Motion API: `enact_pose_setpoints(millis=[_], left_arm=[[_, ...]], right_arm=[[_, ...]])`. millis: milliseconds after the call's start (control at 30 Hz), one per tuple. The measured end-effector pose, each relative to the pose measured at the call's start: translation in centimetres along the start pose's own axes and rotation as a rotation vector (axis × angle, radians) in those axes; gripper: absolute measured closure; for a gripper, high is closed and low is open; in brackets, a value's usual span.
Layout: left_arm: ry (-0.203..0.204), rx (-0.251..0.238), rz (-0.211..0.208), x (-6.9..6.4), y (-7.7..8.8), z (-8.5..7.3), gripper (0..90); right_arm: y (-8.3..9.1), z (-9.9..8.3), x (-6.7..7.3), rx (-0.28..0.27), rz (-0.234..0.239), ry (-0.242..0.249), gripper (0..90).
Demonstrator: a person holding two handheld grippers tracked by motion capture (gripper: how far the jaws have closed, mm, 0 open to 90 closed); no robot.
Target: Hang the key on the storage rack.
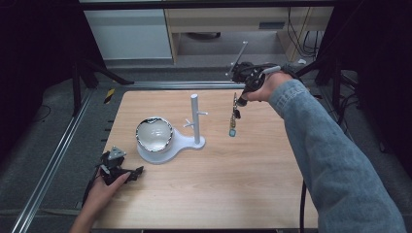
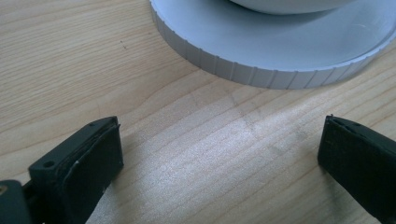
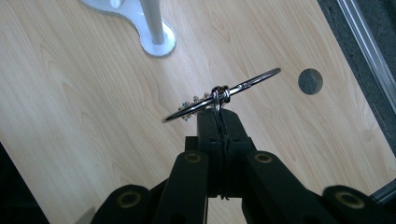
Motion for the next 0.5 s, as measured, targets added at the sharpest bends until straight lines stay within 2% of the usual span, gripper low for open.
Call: enact_pose_setpoints(millis=[100,500], left_arm=[[-0.003,0.002,0.0,0.0,0.0,0.0,0.0],[-0.003,0.003,-0.001,0.0,0.0,0.0,0.0]], right_arm=[[-0.2,0.9,0.3,0.004,0.011,0.023,89.4],[0.2,3.5,0.7,0.0,0.008,0.044,89.3]])
Point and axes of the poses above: each handheld gripper's, and its own axes: y roughly backward along the jaws, z roughly out of its top, x roughly to its left, the point moved 3 cm from there along -y, roughly forward along the jaws, and after that the axes turned 6 degrees about -x, right-handed, at the moved point
